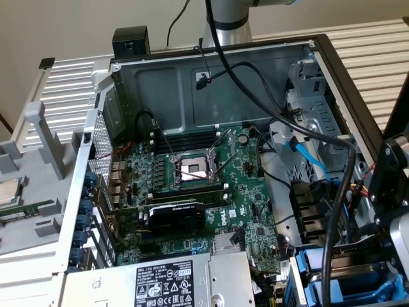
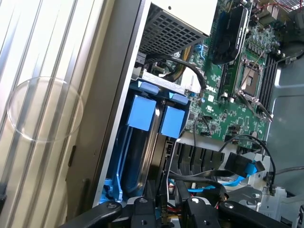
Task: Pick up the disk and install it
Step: 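Insert the first disk wire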
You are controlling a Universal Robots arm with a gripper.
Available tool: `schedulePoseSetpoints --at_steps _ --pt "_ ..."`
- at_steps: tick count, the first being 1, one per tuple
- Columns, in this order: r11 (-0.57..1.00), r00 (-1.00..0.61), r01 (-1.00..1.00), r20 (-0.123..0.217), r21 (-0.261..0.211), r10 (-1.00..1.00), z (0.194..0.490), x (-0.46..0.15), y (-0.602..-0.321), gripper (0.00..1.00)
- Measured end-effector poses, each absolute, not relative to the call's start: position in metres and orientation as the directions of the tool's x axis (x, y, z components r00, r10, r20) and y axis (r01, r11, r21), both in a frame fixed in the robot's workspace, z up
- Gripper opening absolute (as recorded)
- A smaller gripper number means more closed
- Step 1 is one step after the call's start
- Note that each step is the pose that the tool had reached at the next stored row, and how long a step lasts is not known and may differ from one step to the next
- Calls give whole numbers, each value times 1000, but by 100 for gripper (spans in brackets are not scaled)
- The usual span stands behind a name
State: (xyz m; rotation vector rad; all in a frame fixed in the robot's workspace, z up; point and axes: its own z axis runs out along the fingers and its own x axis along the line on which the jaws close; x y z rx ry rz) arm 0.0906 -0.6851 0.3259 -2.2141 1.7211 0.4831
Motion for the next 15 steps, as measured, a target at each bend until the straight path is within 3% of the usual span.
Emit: schedulePoseSetpoints --at_steps 15 --pt "-241 224 -970 -437 -18 -871 325 91 -684 30"
